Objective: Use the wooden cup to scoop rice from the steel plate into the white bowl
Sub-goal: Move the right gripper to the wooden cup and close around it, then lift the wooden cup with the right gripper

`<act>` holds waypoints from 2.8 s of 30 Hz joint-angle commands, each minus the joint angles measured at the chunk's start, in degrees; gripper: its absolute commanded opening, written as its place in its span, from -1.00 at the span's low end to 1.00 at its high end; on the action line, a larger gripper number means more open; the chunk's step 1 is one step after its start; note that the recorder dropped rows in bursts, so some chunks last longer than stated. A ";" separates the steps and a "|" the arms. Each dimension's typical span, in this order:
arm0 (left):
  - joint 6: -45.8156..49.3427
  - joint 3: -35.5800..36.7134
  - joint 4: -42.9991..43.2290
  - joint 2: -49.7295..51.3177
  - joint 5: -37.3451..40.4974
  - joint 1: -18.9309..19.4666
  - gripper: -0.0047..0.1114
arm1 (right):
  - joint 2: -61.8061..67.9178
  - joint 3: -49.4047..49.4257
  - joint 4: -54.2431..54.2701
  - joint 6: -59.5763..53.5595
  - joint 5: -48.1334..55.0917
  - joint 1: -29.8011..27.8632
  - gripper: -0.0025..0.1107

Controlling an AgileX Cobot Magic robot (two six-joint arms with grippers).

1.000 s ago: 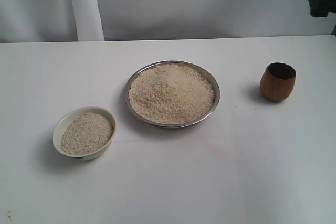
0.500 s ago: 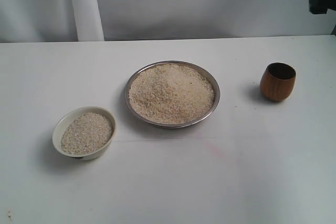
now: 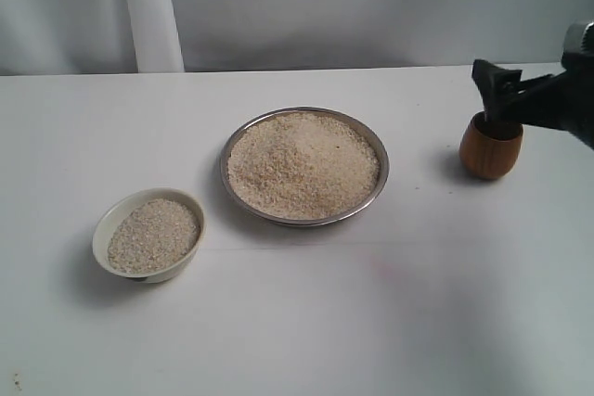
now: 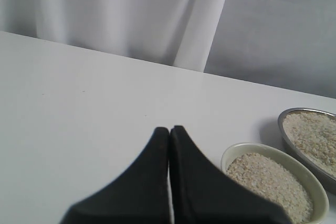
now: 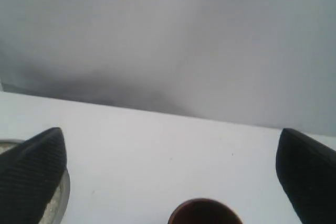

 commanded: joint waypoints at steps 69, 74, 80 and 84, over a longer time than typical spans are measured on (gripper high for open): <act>-0.13 0.11 -0.11 0.01 -0.19 -0.26 -0.92 | 39.01 -11.28 7.62 -11.30 -22.27 -0.02 0.90; -0.13 0.11 -0.11 0.01 -0.19 -0.26 -0.92 | 39.01 -11.28 8.37 -11.30 -24.44 -0.02 0.90; -0.13 0.11 -0.11 0.01 -0.19 -0.26 -0.92 | 39.01 -11.28 12.87 -11.30 -25.18 -0.01 0.90; -0.13 0.11 -0.11 0.01 -0.19 -0.26 -0.92 | 39.01 -12.91 11.05 -11.30 -23.14 -0.02 0.90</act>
